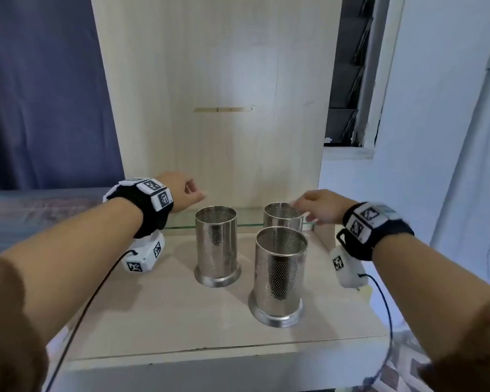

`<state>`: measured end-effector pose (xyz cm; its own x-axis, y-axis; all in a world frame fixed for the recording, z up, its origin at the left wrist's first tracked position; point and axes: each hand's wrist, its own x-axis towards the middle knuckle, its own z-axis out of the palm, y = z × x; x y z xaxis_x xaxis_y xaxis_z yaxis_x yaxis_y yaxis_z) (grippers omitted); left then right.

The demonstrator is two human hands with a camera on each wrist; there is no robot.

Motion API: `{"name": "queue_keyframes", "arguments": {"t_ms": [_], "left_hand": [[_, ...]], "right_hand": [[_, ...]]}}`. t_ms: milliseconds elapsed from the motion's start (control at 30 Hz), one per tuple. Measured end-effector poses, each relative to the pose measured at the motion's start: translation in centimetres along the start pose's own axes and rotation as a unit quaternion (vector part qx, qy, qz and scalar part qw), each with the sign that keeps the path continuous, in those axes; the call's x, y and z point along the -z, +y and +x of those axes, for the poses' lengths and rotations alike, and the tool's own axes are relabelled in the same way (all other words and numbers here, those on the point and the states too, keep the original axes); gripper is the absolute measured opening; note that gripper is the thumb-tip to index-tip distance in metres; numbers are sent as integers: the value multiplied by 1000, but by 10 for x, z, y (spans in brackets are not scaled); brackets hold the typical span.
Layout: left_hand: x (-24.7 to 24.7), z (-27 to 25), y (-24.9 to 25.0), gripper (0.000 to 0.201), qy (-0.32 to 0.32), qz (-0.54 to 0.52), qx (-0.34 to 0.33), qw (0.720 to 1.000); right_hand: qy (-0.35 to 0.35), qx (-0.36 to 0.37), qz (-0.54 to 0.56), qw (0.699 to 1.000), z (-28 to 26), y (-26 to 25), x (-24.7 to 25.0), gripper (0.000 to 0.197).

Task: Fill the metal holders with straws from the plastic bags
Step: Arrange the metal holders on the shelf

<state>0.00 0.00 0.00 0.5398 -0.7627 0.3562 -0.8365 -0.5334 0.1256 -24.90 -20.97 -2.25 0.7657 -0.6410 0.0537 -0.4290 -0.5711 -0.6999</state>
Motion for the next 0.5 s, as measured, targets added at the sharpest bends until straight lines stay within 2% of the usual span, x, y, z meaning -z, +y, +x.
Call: {"name": "queue_keyframes", "arguments": {"t_ms": [67,167,300,333,400,500], "left_hand": [[-14,1,-1,47,-34,-17,18,999],[-44,-4,-3,80,-80,-59,29,995],[-76,-10,-8,131,-69,-165,47,983],[-82,-11,-8,136,-60,-193,54,978],[-93,-11,-7,131,-40,-227,68,971],[-105,-11,-4,125,-10,-255,75,964]], "right_hand": [[-31,49,-122,991,-7,-2,-12,52],[-77,112,-146,980,-22,-4,-37,81],[-24,160,-190,968,-26,-2,-69,110],[-1,162,-187,969,-27,-2,-77,110],[41,159,-181,970,-28,-1,-91,112],[119,152,-117,974,-28,2,-109,118]]}}
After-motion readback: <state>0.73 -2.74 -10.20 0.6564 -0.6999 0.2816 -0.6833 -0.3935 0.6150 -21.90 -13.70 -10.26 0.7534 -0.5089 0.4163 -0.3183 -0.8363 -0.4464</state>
